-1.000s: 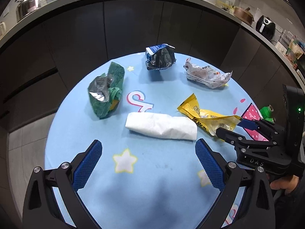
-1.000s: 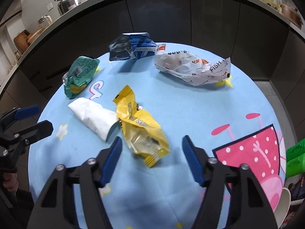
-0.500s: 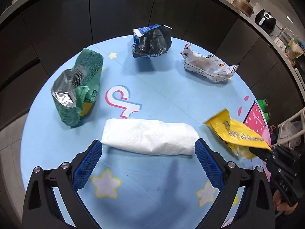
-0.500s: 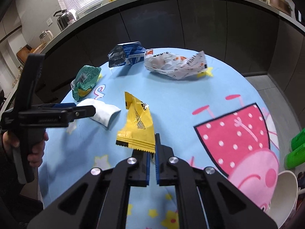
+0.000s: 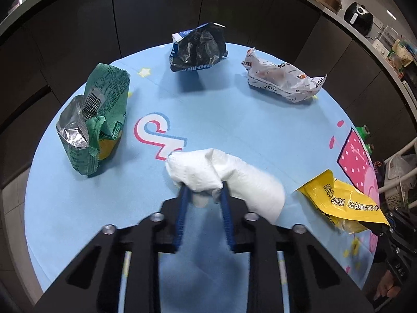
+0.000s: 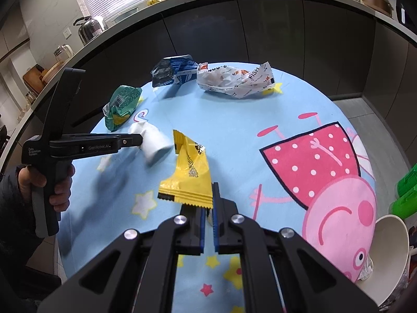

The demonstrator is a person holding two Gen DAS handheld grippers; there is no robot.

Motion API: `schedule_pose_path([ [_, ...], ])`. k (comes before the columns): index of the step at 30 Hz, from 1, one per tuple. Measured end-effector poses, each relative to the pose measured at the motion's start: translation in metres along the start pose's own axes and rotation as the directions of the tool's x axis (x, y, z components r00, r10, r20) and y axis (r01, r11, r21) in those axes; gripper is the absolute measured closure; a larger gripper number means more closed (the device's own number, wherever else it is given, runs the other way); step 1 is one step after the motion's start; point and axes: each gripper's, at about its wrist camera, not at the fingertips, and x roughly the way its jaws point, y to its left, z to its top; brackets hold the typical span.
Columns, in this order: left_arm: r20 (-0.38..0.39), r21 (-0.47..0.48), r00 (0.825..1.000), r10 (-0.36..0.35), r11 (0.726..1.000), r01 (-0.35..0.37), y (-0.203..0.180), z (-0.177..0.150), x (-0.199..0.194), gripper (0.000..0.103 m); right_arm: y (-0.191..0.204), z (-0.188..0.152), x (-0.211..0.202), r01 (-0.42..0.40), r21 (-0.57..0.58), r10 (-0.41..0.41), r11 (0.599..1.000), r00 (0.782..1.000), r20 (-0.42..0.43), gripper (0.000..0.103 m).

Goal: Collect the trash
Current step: 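Grasp the white paper towel with the left tool, then carry the paper towel and yellow wrapper to the bin and release both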

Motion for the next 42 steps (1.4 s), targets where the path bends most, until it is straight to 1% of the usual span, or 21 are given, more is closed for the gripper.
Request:
schedule_pose_path([
  [1, -0.001, -0.005, 1.000, -0.019, 1.000, 0.019, 0.000, -0.001, -0.002, 0.095, 0.001, 0.000, -0.002, -0.001, 0.000, 0.001, 1.000, 1.000, 0.003, 0.097],
  [5, 0.021, 0.000, 0.999, -0.039, 0.999, 0.039, -0.006, -0.006, -0.014, 0.099, 0.002, -0.003, -0.012, -0.002, -0.001, 0.002, 1.000, 1.000, 0.017, 0.097],
  [11, 0.089, 0.035, 0.993, -0.072, 0.997, 0.070, -0.030, -0.011, -0.051, 0.099, 0.003, -0.006, -0.034, -0.005, 0.005, 0.005, 1.000, 0.998, 0.058, 0.097],
  [19, 0.169, 0.108, 0.980, -0.109, 0.990, 0.091, -0.067, -0.022, -0.097, 0.099, 0.008, -0.013, -0.073, -0.003, -0.011, 0.004, 1.000, 0.992, 0.125, 0.098],
  [27, 0.198, 0.169, 0.970, -0.140, 0.980, 0.106, -0.099, -0.034, -0.122, 0.099, 0.005, -0.023, -0.101, 0.016, -0.001, -0.015, 1.000, 0.984, 0.179, 0.099],
  [36, 0.215, 0.220, 0.962, -0.171, 0.968, 0.123, -0.130, -0.039, -0.136, 0.099, -0.012, -0.034, -0.135, 0.025, 0.041, -0.034, 0.999, 0.969, 0.244, 0.100],
  [42, 0.226, 0.244, 0.954, -0.196, 0.960, 0.140, -0.146, -0.042, -0.144, 0.099, -0.022, -0.039, -0.148, 0.037, 0.059, -0.051, 0.998, 0.964, 0.259, 0.100],
])
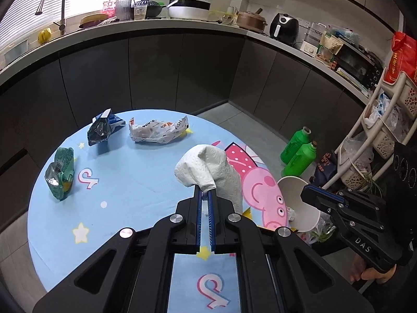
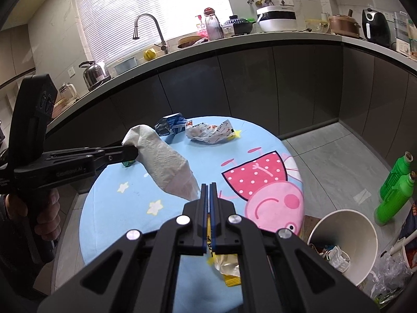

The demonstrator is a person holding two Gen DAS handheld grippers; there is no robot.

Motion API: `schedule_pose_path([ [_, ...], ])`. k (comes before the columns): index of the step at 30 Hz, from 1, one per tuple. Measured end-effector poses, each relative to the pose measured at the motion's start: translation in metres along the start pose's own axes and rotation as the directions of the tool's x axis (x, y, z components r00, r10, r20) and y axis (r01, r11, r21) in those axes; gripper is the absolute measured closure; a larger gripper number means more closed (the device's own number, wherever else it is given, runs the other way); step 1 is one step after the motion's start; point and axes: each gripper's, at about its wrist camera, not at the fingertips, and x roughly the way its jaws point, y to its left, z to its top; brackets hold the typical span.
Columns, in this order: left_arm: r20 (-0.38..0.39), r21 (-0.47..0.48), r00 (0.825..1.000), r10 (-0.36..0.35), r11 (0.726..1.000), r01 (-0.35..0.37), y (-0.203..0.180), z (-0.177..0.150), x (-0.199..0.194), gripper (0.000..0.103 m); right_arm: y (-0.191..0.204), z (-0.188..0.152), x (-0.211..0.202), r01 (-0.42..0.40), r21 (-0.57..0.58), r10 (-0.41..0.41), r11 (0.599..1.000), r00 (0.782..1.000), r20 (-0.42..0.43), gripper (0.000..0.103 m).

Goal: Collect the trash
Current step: 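Carry the paper towel and yellow wrapper to the bin and release both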

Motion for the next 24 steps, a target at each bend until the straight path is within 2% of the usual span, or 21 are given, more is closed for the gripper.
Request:
schedule_pose_path([
  [2, 0.005, 0.011, 1.000, 0.004, 1.000, -0.004, -0.004, 0.000, -0.001, 0.099, -0.003, -0.002, 0.001, 0.003, 0.003, -0.003, 1.000, 1.000, -0.013, 0.097],
  [3, 0.005, 0.015, 1.000, 0.005, 1.000, -0.005, -0.005, 0.000, -0.001, 0.099, -0.005, -0.005, 0.005, -0.011, -0.004, 0.010, 1.000, 0.999, -0.048, 0.096],
  [4, 0.005, 0.014, 1.000, 0.005, 1.000, -0.005, -0.005, 0.000, -0.001, 0.099, -0.005, -0.009, 0.010, -0.015, -0.008, 0.014, 1.000, 0.997, -0.074, 0.079],
  [5, 0.005, 0.013, 1.000, 0.006, 1.000, -0.006, -0.005, 0.000, -0.002, 0.099, -0.004, -0.014, 0.015, 0.000, -0.017, -0.002, 1.000, 0.995, -0.102, 0.042],
  [6, 0.007, 0.010, 1.000, 0.006, 1.000, -0.006, -0.005, -0.001, -0.002, 0.099, -0.002, -0.020, 0.020, 0.014, -0.032, -0.018, 0.999, 0.992, -0.122, 0.026],
  [7, 0.007, 0.006, 1.000, 0.006, 1.000, -0.006, -0.003, -0.002, -0.003, 0.099, 0.001, -0.029, 0.026, 0.011, -0.059, -0.020, 0.998, 0.989, -0.148, 0.018],
  [10, 0.003, -0.009, 1.000, 0.008, 1.000, -0.008, 0.002, -0.005, -0.003, 0.099, 0.002, -0.049, 0.049, 0.026, -0.083, -0.044, 0.996, 0.974, -0.220, 0.018],
  [15, -0.001, -0.016, 1.000, 0.017, 1.000, -0.017, 0.009, -0.010, -0.006, 0.099, -0.018, -0.069, 0.070, 0.031, 0.000, -0.030, 1.000, 0.958, -0.284, 0.022],
  [16, 0.000, -0.018, 1.000, 0.016, 1.000, -0.016, 0.010, -0.010, -0.007, 0.099, -0.022, -0.072, 0.072, 0.025, 0.016, -0.019, 1.000, 0.956, -0.293, 0.033],
  [17, 0.001, -0.023, 1.000, 0.015, 1.000, -0.015, 0.011, -0.010, -0.007, 0.099, -0.026, -0.074, 0.074, 0.014, 0.042, 0.000, 0.999, 0.952, -0.307, 0.056],
  [18, 0.001, -0.029, 1.000, 0.012, 1.000, -0.012, 0.012, -0.010, -0.007, 0.099, -0.028, -0.076, 0.075, 0.007, 0.062, 0.012, 0.998, 0.949, -0.315, 0.071],
  [19, 0.000, -0.032, 1.000, 0.007, 0.999, -0.007, 0.012, -0.009, -0.007, 0.099, -0.031, -0.077, 0.075, 0.005, 0.082, 0.021, 0.997, 0.949, -0.315, 0.091],
  [24, -0.001, -0.023, 1.000, -0.016, 1.000, 0.016, 0.001, -0.007, -0.007, 0.099, -0.037, -0.068, 0.053, -0.011, 0.118, 0.041, 0.993, 0.966, -0.254, 0.096],
])
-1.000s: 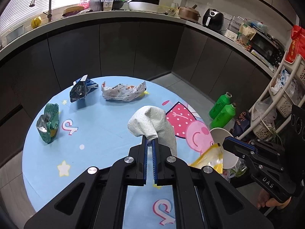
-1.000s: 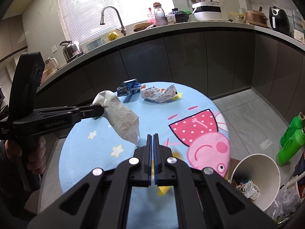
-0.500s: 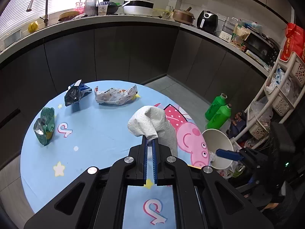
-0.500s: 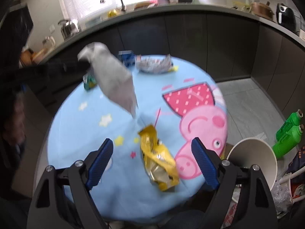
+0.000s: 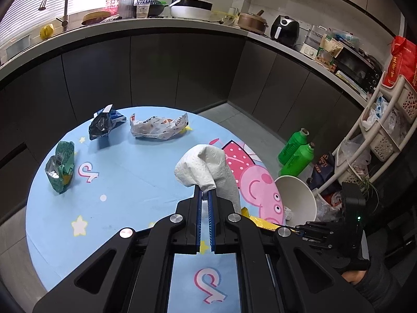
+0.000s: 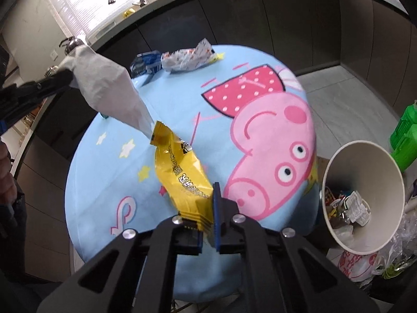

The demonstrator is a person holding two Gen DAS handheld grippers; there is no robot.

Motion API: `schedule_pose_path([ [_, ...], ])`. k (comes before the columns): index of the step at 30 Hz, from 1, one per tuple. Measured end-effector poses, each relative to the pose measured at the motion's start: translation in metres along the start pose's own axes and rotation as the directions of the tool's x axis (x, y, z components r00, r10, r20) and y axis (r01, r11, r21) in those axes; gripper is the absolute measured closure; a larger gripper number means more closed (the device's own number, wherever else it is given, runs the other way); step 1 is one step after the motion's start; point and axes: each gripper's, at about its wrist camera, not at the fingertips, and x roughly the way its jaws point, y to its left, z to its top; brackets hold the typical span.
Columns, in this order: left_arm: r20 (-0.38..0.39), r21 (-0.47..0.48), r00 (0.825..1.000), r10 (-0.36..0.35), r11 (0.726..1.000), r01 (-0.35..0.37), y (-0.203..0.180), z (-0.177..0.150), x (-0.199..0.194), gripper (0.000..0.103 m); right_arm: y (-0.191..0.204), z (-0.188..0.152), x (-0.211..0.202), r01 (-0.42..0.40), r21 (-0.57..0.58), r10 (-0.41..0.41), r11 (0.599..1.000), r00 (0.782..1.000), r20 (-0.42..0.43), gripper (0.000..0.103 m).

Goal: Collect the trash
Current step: 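Carry the paper towel and yellow wrapper to the bin and release both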

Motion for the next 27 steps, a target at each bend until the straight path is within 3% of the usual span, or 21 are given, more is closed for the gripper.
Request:
schedule_pose_path([
  [5, 0.011, 0.047, 0.999, -0.042, 0.998, 0.041, -0.027, 0.008, -0.002, 0.099, -0.007, 0.011, -0.032, 0.018, 0.002, -0.018, 1.000, 0.996, 0.082, 0.096],
  [12, 0.009, 0.143, 0.990, -0.138, 0.980, 0.135, -0.088, 0.024, 0.005, 0.099, -0.047, 0.005, -0.071, 0.088, 0.074, -0.098, 0.993, 0.983, 0.155, 0.096],
  [20, -0.036, 0.237, 0.975, -0.221, 0.946, 0.223, -0.168, 0.035, 0.038, 0.099, -0.123, -0.028, -0.089, 0.191, 0.223, -0.224, 0.956, 0.965, 0.133, 0.096],
  [27, -0.122, 0.284, 0.966, -0.228, 0.924, 0.254, -0.227, 0.035, 0.096, 0.099, -0.187, -0.057, -0.079, 0.214, 0.337, -0.253, 0.917, 0.964, 0.076, 0.096],
])
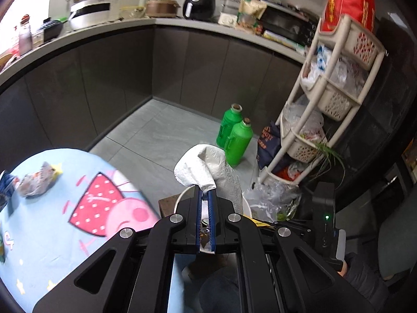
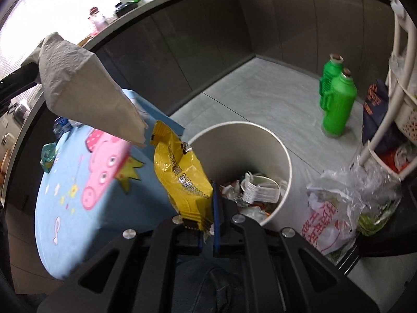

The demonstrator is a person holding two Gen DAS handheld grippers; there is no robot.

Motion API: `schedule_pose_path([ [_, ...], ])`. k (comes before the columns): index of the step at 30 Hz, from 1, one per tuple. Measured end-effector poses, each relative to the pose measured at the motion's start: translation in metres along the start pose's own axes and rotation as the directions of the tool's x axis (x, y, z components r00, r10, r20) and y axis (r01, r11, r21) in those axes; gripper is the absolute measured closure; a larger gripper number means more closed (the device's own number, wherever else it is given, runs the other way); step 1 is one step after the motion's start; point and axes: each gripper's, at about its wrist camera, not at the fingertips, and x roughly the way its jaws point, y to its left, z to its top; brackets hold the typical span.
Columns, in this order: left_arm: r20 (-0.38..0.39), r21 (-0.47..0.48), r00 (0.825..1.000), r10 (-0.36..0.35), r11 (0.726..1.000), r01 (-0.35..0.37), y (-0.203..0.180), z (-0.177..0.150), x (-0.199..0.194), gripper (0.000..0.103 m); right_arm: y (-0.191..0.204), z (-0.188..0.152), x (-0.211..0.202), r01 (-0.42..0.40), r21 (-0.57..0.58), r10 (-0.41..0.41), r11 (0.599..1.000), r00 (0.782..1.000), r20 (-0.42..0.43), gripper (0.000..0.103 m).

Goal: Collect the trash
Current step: 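Carry the paper towel and yellow wrapper to the bin and release both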

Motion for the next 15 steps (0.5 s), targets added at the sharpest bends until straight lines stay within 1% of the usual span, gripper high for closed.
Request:
schedule_pose_path([
  [6, -0.084, 0.003, 0.996, -0.002, 1.000, 0.002, -0.010, 0.005, 0.060, 0.099, -0.032, 0.003, 0.042, 0.012, 0.055, -0.009, 0.998, 0.998, -0.055, 0.093],
  [9, -0.124, 0.001, 0.992, 0.004, 1.000, -0.004, -0.004, 0.001, 0.083, 0.098, -0.039, 0.006, 0.062, 0.016, 0.056, -0.012, 0.998, 0.997, -0.083, 0.092],
  [10, -0.138, -0.001, 0.990, 0.005, 1.000, -0.005, -0.005, 0.001, 0.091, 0.097, -0.039, 0.007, 0.066, 0.017, 0.051, -0.013, 0.999, 0.996, -0.087, 0.089],
  [11, -0.151, -0.001, 0.989, 0.013, 1.000, -0.013, -0.004, -0.001, 0.097, 0.097, -0.039, 0.008, 0.070, 0.021, 0.046, -0.017, 0.999, 0.996, -0.090, 0.077],
  [12, -0.156, -0.001, 0.987, 0.026, 1.000, -0.027, -0.003, -0.002, 0.102, 0.087, -0.038, 0.009, 0.074, 0.023, 0.037, -0.020, 0.999, 0.996, -0.092, 0.067],
  [13, -0.160, -0.002, 0.987, 0.031, 1.000, -0.032, -0.001, -0.004, 0.105, 0.072, -0.037, 0.009, 0.077, 0.025, 0.028, -0.022, 0.999, 0.996, -0.092, 0.048],
  [14, -0.159, -0.006, 0.987, 0.036, 0.999, -0.037, 0.000, -0.006, 0.106, 0.065, -0.035, 0.008, 0.078, 0.026, 0.010, -0.025, 1.000, 0.996, -0.089, 0.039],
  [15, -0.154, -0.010, 0.987, 0.043, 0.999, -0.045, 0.001, -0.007, 0.107, 0.054, -0.033, 0.008, 0.078, 0.028, -0.005, -0.029, 1.000, 0.996, -0.085, 0.038],
])
